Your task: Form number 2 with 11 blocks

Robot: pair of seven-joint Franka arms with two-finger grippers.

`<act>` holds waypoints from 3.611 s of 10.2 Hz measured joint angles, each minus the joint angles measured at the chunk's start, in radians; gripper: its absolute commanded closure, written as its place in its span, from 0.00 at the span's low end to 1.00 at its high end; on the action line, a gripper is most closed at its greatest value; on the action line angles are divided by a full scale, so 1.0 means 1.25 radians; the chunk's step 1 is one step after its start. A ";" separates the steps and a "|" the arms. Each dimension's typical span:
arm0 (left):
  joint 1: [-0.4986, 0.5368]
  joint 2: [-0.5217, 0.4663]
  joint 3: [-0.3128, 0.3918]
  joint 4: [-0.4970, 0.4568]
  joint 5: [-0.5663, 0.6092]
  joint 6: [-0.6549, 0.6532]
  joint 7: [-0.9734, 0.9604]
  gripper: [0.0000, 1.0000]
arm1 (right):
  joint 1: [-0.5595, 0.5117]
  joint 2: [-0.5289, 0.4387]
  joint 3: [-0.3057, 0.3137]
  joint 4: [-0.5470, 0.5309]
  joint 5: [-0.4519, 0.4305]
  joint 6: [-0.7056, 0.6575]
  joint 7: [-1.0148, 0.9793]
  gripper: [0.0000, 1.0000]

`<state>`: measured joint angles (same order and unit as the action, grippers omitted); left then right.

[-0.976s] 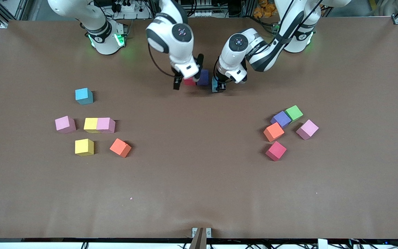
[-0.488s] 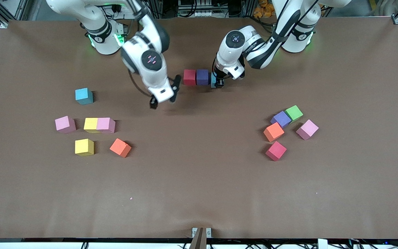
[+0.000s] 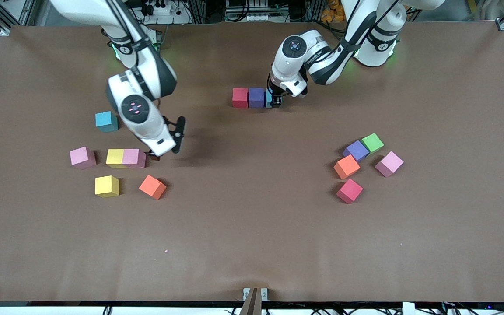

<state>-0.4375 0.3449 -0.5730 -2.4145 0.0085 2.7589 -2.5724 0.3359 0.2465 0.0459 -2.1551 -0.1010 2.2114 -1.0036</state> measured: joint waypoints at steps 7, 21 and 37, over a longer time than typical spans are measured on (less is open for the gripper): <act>-0.010 0.008 0.000 0.000 0.000 0.001 0.000 0.93 | -0.103 0.000 0.000 -0.045 -0.039 0.084 -0.070 0.00; -0.010 0.012 0.001 0.010 0.000 0.002 0.000 0.00 | -0.179 0.059 0.000 -0.093 -0.054 0.209 -0.162 0.00; 0.215 -0.065 0.010 0.296 0.002 -0.359 0.405 0.00 | -0.080 0.068 0.024 -0.065 -0.058 0.202 0.001 0.90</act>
<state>-0.1692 0.2635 -0.5608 -2.0443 0.0112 2.3097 -2.0665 0.2357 0.3315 0.0756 -2.2369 -0.1737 2.4643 -1.0021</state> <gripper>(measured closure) 0.000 0.419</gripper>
